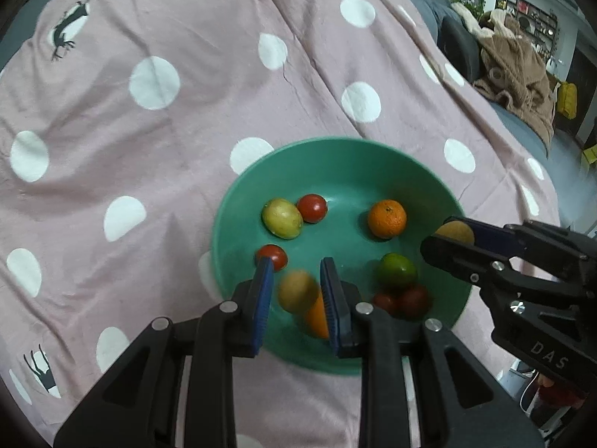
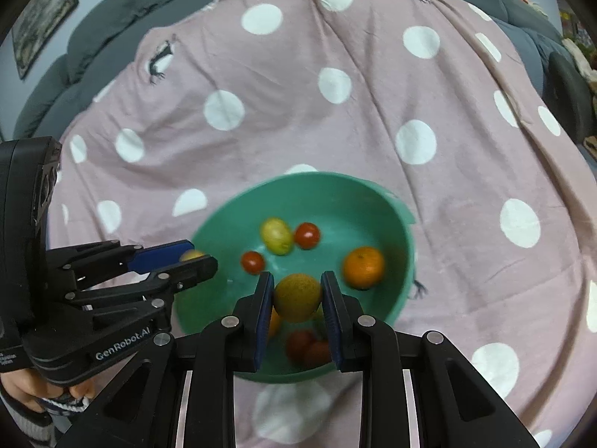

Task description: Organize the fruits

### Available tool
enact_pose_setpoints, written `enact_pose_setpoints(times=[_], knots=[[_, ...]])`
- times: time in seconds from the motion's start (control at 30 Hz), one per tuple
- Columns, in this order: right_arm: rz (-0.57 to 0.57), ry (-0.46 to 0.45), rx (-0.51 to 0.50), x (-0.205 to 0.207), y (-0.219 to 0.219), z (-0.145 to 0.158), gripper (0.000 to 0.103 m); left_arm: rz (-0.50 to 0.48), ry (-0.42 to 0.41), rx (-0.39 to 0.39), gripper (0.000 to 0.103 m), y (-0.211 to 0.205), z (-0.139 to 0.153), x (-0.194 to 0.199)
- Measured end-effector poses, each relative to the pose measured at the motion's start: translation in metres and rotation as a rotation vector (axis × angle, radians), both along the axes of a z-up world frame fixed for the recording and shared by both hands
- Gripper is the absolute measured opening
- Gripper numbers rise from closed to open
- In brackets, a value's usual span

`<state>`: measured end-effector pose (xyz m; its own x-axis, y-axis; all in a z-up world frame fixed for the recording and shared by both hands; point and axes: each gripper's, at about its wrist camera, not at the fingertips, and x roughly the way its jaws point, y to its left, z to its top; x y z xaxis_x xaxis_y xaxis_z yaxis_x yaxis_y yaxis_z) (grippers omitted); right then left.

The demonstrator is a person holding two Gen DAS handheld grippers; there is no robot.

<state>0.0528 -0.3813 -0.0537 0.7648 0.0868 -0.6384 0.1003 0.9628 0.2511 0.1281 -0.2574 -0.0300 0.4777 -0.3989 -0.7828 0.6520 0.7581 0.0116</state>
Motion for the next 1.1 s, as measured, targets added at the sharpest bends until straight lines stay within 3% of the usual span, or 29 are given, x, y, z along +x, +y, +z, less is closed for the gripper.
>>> enact_pose_setpoints(times=[0.27,0.33,0.4,0.5,0.77,1.0,1.1], knots=[[0.015,0.054,-0.044,0.016,-0.003,-0.009,0.028,0.012,0.038,0.034,0.028,-0.009,-0.013,0.012],[0.022,0.062,-0.051,0.018,-0.001,-0.009,0.029,0.023,0.034,0.037,0.040,-0.006,-0.011,0.012],[0.023,0.068,-0.065,0.019,0.001,-0.006,0.030,0.035,0.024,0.036,0.058,-0.003,-0.008,0.011],[0.022,0.068,-0.084,0.017,0.005,0.001,0.036,0.058,0.021,0.033,0.072,0.005,-0.001,0.008],[0.053,0.061,-0.155,0.001,0.019,0.042,0.041,0.140,-0.023,0.033,0.100,0.033,0.047,-0.007],[0.115,0.123,-0.193,-0.003,0.031,0.090,0.050,0.179,-0.061,0.037,0.102,0.052,0.100,-0.017],[0.125,0.139,-0.201,-0.005,0.035,0.108,0.050,0.167,-0.021,-0.033,0.102,0.062,0.119,-0.019]])
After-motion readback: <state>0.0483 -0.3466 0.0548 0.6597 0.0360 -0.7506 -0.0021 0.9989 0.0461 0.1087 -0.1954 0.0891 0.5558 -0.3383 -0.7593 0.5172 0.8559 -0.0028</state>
